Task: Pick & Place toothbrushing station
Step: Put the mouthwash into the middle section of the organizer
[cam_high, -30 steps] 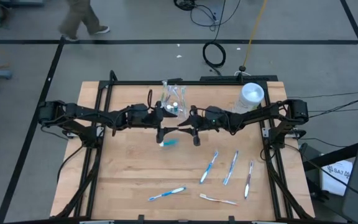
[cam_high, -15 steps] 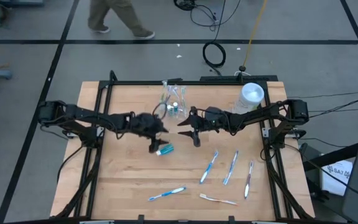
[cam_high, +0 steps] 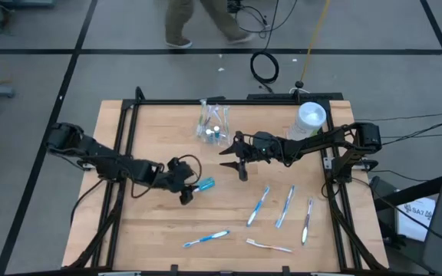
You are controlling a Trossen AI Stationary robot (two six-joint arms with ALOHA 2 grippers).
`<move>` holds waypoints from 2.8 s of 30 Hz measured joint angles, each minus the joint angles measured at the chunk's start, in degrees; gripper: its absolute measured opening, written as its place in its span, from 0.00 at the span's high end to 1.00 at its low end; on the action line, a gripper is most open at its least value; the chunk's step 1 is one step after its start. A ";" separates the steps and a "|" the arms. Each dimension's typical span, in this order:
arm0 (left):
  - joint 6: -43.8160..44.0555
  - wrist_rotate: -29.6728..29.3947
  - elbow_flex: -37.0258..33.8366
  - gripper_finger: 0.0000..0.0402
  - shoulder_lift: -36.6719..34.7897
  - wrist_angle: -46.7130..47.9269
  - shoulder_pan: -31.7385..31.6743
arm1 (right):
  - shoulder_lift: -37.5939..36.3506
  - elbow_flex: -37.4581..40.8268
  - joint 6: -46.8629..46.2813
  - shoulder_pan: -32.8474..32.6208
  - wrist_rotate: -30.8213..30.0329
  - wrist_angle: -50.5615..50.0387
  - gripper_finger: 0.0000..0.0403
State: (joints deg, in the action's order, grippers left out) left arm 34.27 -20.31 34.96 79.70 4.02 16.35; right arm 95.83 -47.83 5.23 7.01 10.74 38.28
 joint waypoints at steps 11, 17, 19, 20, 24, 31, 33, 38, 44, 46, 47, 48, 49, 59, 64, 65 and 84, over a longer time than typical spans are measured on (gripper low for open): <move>1.27 -11.32 -10.44 0.35 4.33 -23.44 7.18 | 0.00 0.00 -0.02 0.00 0.00 0.04 0.55; 1.94 -11.28 -10.54 0.45 10.27 -24.00 7.53 | -0.02 0.00 -0.04 0.00 0.02 0.04 0.55; 3.02 -11.25 -10.54 0.47 12.04 -24.03 7.53 | -0.02 0.00 -0.04 0.00 0.02 0.04 0.55; 3.63 -11.21 -10.54 0.48 12.80 -24.06 7.53 | -0.02 0.00 -0.04 0.00 0.02 0.02 0.55; 3.63 -11.67 -10.51 0.50 14.77 -26.15 7.53 | -0.02 0.00 -0.04 0.00 0.02 0.02 0.56; -0.55 -11.02 -10.51 0.50 14.98 -28.10 7.46 | -0.02 0.00 -0.04 0.00 0.02 0.02 0.55; -0.82 -10.76 -10.51 0.49 14.99 -28.20 7.46 | -0.02 0.00 -0.04 0.00 0.02 0.02 0.55; -2.22 -10.21 -10.51 0.54 14.99 -28.20 7.46 | -0.02 0.00 -0.04 0.00 0.02 0.02 0.56; -2.23 -10.17 -10.51 0.66 14.99 -28.25 7.46 | -0.02 0.00 -0.04 0.00 0.02 0.00 0.56; -2.04 -10.38 -10.51 0.70 14.99 -28.27 7.44 | -0.02 0.00 -0.04 0.00 0.02 0.00 0.56; -2.06 -10.43 -10.51 0.71 14.99 -28.27 7.46 | -0.04 0.00 -0.04 0.00 0.02 0.00 0.56; -2.08 -10.47 -10.51 0.72 14.99 -28.27 7.46 | -0.04 0.00 -0.04 0.00 0.02 0.00 0.56; -2.11 -10.51 -10.51 0.73 14.99 -28.29 7.46 | -0.04 0.00 -0.04 0.00 0.02 0.00 0.56; -5.92 -9.33 -9.10 0.74 12.58 -26.84 6.65 | -0.07 0.02 -0.04 0.00 0.02 -0.93 0.56; -14.65 -8.04 -3.85 0.75 5.44 -14.06 3.82 | -0.09 0.02 -0.21 0.00 -0.01 -6.48 0.57; -16.73 -8.02 -2.19 0.75 3.80 -10.06 3.14 | -0.17 0.02 -0.20 0.05 -0.05 -8.50 0.57; -75.95 -16.08 30.60 0.76 0.69 27.99 -15.29 | -4.48 0.11 -0.07 2.01 -0.22 -26.19 0.57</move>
State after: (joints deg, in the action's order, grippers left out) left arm -41.69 -36.39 65.56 80.39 32.00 1.07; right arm 91.35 -47.72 5.16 9.02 10.52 12.10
